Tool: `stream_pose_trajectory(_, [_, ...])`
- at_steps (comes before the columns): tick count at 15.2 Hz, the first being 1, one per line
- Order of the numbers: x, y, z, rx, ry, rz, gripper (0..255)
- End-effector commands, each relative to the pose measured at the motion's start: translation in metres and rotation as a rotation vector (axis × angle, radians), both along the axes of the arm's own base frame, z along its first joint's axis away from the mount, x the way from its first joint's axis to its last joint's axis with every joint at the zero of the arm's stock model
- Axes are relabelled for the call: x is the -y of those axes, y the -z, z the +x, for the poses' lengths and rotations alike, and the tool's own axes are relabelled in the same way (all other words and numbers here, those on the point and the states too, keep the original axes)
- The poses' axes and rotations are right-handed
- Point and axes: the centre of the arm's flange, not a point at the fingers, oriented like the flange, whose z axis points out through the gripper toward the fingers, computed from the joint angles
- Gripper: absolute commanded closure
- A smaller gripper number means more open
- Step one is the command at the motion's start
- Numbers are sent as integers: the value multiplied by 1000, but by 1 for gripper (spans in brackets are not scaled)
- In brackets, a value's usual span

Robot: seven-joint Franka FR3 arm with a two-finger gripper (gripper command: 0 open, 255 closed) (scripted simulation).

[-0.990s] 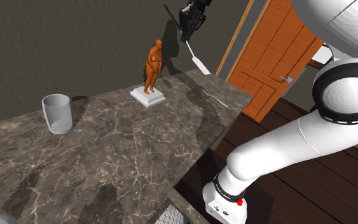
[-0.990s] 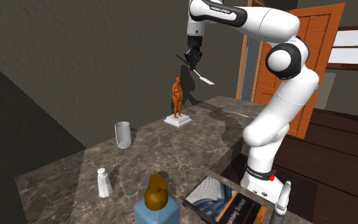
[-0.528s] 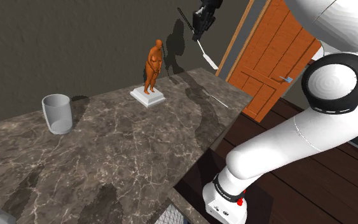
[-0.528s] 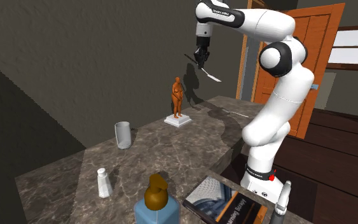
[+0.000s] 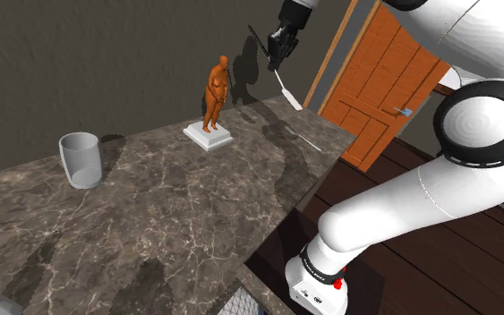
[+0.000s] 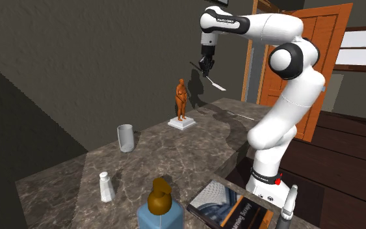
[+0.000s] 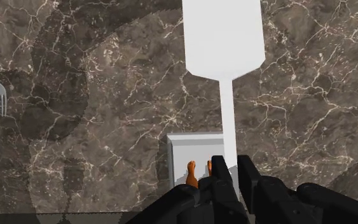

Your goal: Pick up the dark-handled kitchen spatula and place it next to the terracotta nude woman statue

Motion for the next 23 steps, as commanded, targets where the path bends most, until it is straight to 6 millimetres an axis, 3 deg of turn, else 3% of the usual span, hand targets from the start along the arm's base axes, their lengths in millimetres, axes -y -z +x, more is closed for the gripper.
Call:
stream_pose_trajectory(1, [0, 11, 1, 0, 0, 0, 255])
stream_pose_trajectory(23, [0, 127, 1, 0, 0, 0, 255])
